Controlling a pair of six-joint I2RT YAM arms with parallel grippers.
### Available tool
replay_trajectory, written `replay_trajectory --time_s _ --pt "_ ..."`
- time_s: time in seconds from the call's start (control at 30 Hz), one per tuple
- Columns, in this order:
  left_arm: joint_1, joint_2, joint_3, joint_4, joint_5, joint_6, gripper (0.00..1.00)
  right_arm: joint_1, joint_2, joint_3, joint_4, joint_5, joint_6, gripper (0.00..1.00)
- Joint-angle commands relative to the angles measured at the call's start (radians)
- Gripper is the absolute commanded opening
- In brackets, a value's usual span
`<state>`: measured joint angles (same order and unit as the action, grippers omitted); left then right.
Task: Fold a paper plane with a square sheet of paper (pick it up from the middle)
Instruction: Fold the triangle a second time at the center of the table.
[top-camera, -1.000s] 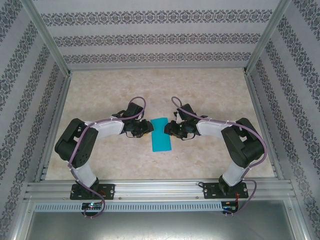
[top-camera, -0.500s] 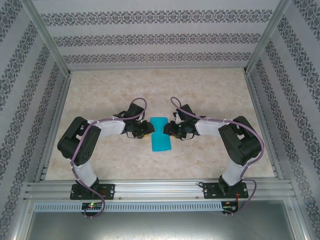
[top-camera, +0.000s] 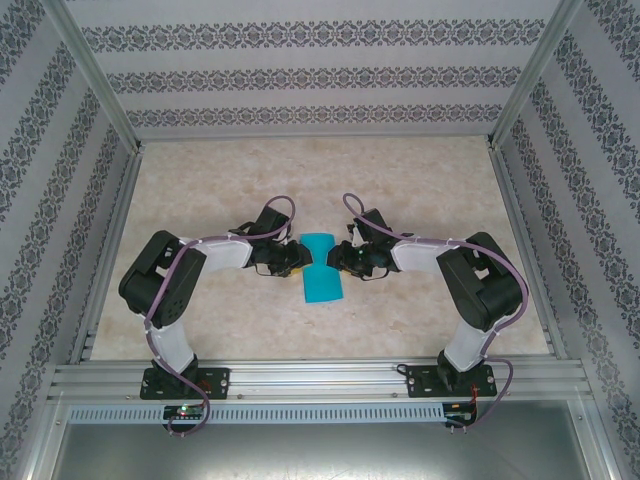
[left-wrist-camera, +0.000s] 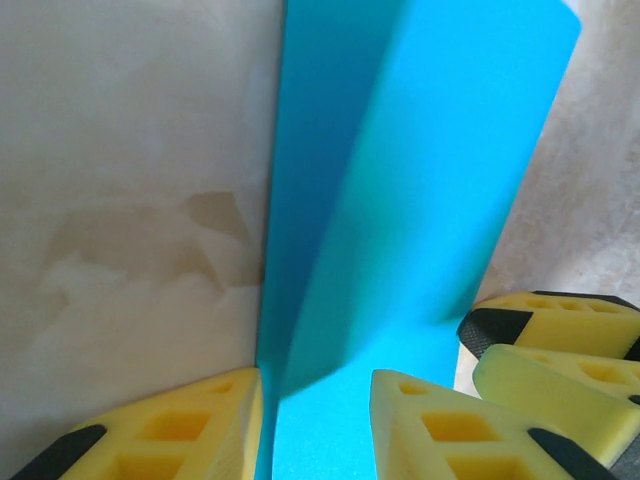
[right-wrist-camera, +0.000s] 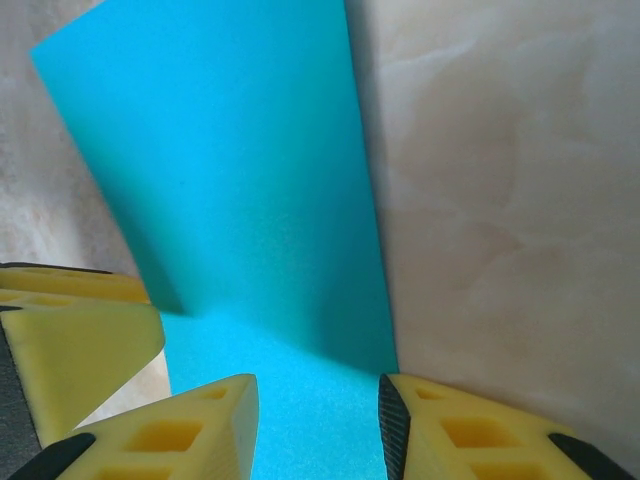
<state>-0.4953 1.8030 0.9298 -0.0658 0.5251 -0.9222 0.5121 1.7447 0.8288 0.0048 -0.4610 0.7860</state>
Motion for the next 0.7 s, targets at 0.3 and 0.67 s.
replay_trajectory --time_s 0.3,0.67 --pt "0.008 0.019 0.018 0.062 0.036 -0.024 0.36 -0.013 0.019 -0.025 0.019 -0.014 0.015 0.39" --pt "0.007 0.001 0.0 0.099 0.038 -0.037 0.31 -0.014 0.017 -0.035 0.033 -0.022 0.021 0.39"
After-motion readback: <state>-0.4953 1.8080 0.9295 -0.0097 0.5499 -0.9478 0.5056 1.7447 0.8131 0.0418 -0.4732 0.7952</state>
